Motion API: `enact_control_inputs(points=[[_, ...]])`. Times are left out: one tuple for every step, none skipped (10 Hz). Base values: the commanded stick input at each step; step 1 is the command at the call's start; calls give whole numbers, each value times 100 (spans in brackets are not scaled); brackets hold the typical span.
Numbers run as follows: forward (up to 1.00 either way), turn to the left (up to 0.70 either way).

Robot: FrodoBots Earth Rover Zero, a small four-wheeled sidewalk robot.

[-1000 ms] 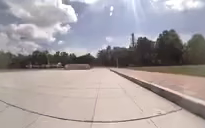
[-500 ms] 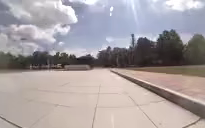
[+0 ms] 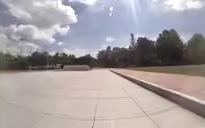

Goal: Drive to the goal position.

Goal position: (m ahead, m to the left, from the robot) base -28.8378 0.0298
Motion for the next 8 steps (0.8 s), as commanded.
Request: enact_control_inputs(points=[[-26, 3], [0, 1], [0, 0], [0, 0], [0, 0], [0, 0], [0, 4], [0, 9]])
